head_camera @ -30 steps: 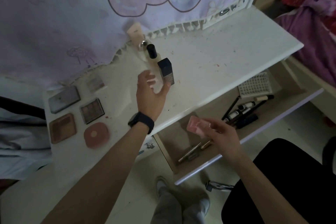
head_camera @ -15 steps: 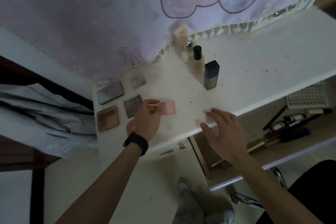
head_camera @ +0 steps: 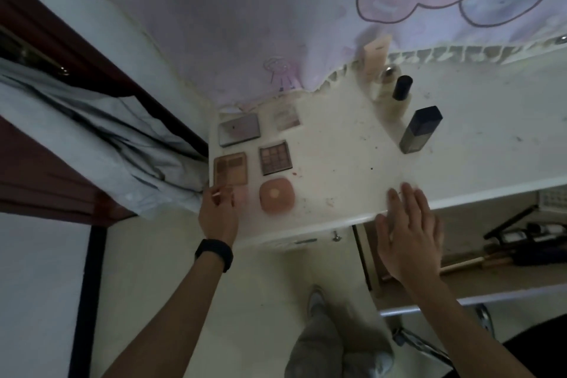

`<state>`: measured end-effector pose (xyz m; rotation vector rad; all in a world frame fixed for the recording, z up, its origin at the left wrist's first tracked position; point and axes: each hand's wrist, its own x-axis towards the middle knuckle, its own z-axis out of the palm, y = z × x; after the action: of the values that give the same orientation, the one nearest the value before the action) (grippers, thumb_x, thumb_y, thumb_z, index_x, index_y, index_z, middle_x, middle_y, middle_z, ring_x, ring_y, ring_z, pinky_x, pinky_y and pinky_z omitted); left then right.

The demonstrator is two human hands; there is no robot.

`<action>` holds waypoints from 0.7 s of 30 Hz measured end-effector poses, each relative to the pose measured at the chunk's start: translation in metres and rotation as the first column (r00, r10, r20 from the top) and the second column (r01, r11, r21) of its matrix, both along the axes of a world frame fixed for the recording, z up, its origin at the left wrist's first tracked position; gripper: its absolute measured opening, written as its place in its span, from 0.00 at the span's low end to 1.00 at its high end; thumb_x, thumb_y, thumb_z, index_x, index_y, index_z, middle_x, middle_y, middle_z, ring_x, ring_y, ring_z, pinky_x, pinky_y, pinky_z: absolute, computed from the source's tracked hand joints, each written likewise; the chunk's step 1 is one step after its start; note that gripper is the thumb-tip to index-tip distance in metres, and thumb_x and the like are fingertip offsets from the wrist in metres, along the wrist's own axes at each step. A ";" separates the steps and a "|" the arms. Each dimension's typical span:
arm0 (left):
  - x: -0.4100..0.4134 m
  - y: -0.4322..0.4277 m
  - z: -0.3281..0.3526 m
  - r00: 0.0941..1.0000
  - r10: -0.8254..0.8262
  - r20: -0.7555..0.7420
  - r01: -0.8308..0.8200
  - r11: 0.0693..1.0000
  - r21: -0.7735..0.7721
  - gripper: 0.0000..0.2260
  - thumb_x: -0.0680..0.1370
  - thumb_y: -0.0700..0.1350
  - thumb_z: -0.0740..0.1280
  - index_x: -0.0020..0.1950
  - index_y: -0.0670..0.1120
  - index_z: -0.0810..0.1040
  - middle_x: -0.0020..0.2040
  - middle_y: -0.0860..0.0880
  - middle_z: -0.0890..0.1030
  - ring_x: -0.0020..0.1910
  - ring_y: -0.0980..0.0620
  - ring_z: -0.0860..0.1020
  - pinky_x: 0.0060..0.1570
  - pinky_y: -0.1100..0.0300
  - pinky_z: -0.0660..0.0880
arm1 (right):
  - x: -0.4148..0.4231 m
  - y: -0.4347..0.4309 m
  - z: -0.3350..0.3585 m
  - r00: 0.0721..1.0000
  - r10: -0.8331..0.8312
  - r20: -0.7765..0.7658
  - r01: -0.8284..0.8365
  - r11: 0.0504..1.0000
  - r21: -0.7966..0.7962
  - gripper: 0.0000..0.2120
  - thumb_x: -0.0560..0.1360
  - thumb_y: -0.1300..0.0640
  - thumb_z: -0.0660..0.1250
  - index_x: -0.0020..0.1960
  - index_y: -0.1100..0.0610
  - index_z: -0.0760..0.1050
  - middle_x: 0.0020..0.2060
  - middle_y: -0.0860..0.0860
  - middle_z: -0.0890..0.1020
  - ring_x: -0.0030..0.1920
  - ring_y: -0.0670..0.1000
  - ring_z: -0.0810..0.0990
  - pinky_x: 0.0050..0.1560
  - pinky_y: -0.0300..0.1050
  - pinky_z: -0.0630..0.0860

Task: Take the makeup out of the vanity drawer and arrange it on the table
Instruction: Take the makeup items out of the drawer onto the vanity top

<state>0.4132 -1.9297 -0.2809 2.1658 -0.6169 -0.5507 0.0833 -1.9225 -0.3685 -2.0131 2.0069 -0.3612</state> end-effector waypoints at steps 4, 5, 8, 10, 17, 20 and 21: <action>0.011 0.015 -0.014 0.979 -0.125 0.158 0.094 0.977 0.191 0.13 0.82 0.49 0.61 0.64 0.47 0.76 0.57 0.44 0.80 0.56 0.42 0.76 0.47 0.59 0.69 | -0.005 -0.003 -0.001 0.998 0.024 -0.067 -0.023 1.000 0.018 0.29 0.83 0.37 0.43 0.82 0.46 0.50 0.82 0.49 0.52 0.81 0.49 0.42 0.77 0.68 0.49; 0.012 0.018 -0.017 0.964 -0.179 0.197 0.120 0.953 0.278 0.16 0.82 0.49 0.60 0.68 0.47 0.74 0.64 0.42 0.77 0.62 0.40 0.73 0.56 0.55 0.69 | -0.005 -0.003 -0.001 0.997 0.025 -0.072 -0.024 1.000 0.014 0.29 0.83 0.37 0.43 0.81 0.46 0.50 0.82 0.49 0.52 0.81 0.50 0.42 0.77 0.68 0.49; 0.007 0.024 -0.022 0.962 -0.201 0.186 0.153 0.958 0.243 0.24 0.78 0.50 0.67 0.74 0.48 0.69 0.73 0.42 0.67 0.69 0.39 0.67 0.67 0.44 0.67 | -0.004 -0.003 -0.001 0.997 0.019 -0.076 -0.018 1.000 0.003 0.29 0.83 0.37 0.43 0.81 0.47 0.52 0.81 0.50 0.53 0.81 0.50 0.43 0.77 0.67 0.48; 0.003 0.027 -0.025 0.948 -0.249 0.201 0.204 0.954 0.219 0.24 0.76 0.52 0.71 0.71 0.49 0.73 0.70 0.43 0.70 0.67 0.40 0.70 0.66 0.43 0.70 | -0.002 -0.003 0.000 0.997 0.015 -0.078 -0.015 1.000 0.002 0.29 0.84 0.37 0.43 0.81 0.47 0.52 0.81 0.49 0.53 0.81 0.50 0.43 0.78 0.66 0.47; 0.000 0.031 -0.034 0.907 -0.260 0.332 0.171 0.947 0.273 0.20 0.78 0.53 0.68 0.68 0.46 0.78 0.69 0.43 0.74 0.66 0.39 0.70 0.66 0.45 0.69 | -0.003 -0.004 0.002 0.996 0.023 -0.081 -0.022 1.000 0.007 0.28 0.84 0.37 0.43 0.81 0.47 0.53 0.81 0.49 0.54 0.81 0.50 0.44 0.77 0.65 0.46; -0.003 0.028 -0.032 0.914 -0.256 0.315 0.170 0.946 0.277 0.22 0.77 0.54 0.69 0.69 0.46 0.76 0.70 0.43 0.72 0.68 0.39 0.69 0.69 0.47 0.65 | -0.003 -0.003 0.005 0.998 0.034 -0.054 -0.033 0.999 0.018 0.28 0.84 0.37 0.43 0.81 0.46 0.52 0.81 0.49 0.53 0.81 0.50 0.43 0.77 0.64 0.45; -0.005 0.029 -0.031 0.916 -0.256 0.309 0.173 0.946 0.274 0.23 0.78 0.54 0.69 0.70 0.46 0.75 0.71 0.42 0.72 0.68 0.39 0.69 0.70 0.48 0.64 | -0.003 -0.003 0.008 0.999 0.036 -0.036 -0.036 0.999 0.022 0.28 0.84 0.37 0.44 0.81 0.46 0.53 0.81 0.49 0.53 0.81 0.50 0.44 0.77 0.64 0.46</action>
<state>0.4079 -1.9011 -0.3120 2.4651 -1.0356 -0.3803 0.0801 -1.9254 -0.3604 -2.0544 1.9845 -0.2970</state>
